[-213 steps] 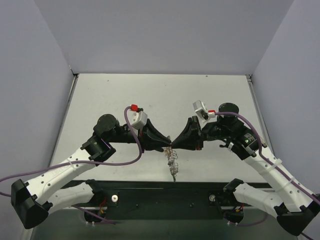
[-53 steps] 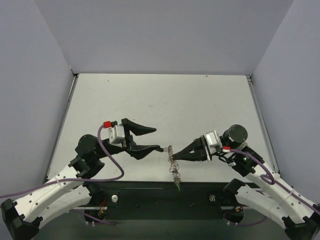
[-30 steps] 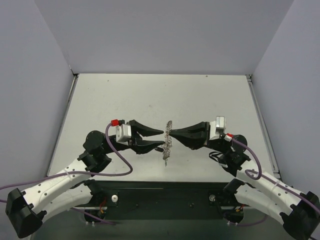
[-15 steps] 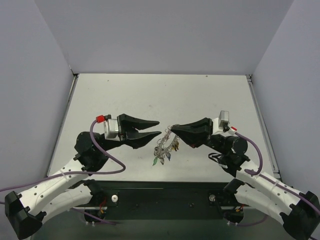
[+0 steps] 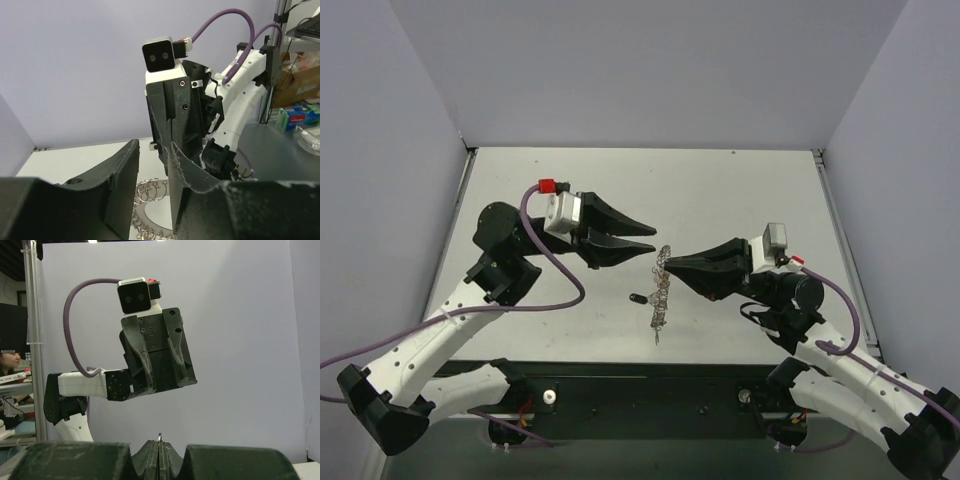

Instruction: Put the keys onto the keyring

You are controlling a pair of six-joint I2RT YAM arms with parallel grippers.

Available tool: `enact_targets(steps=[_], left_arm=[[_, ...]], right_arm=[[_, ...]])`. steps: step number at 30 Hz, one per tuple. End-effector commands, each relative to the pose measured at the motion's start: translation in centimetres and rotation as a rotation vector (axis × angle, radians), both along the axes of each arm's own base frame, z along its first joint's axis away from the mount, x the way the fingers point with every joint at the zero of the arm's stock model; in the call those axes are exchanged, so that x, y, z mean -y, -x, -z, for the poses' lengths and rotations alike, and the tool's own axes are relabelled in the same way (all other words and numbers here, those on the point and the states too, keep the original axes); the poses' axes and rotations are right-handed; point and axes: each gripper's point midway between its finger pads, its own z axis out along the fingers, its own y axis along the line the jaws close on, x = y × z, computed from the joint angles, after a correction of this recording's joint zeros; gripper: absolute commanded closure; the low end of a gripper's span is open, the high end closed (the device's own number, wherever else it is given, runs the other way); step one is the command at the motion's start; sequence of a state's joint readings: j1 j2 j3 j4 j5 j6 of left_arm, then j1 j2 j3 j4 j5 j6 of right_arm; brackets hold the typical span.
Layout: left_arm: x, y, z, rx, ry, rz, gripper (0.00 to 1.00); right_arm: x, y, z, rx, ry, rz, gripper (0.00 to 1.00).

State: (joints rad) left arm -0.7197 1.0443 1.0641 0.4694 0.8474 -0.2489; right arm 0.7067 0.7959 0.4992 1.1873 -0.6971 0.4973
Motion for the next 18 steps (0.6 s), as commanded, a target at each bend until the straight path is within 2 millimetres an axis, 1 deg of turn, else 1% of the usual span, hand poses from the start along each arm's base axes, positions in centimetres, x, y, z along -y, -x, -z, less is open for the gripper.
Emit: enact_targets(steps=[1,4,6,7,9,15,18], left_arm=[[-0.6,1.5,0.7,-0.010,-0.158,0.100,0.59],[-0.7,1.3,1.1,-0.037,-0.229,0.109,0.58],[-0.4,1.2,2.1,-0.076,-0.275,0.125,0.58],[-0.4,1.1,1.9,-0.079,-0.280,0.125,0.58],[0.0,0.8,2.9,-0.110,-0.312,0.138,0.59],[0.3,0.8,3.9,-0.160,-0.363,0.171,0.59],[0.4,0.9,4.1,-0.170,-0.374,0.175,0.63]], right_arm=[[5.1,6.9,-9.5,0.428,-0.322,-0.025,1.00],[5.1,6.9,-9.4,0.430,-0.312,-0.030,1.00],[5.0,7.0,-9.5,0.433,-0.309,-0.033,1.00],[4.9,6.9,-9.4,0.430,-0.305,-0.034,1.00],[4.9,7.0,-9.4,0.430,-0.306,-0.037,1.00],[4.9,6.9,-9.2,0.432,-0.305,-0.035,1.00],[4.9,6.8,-9.1,0.431,-0.305,-0.033,1.00]])
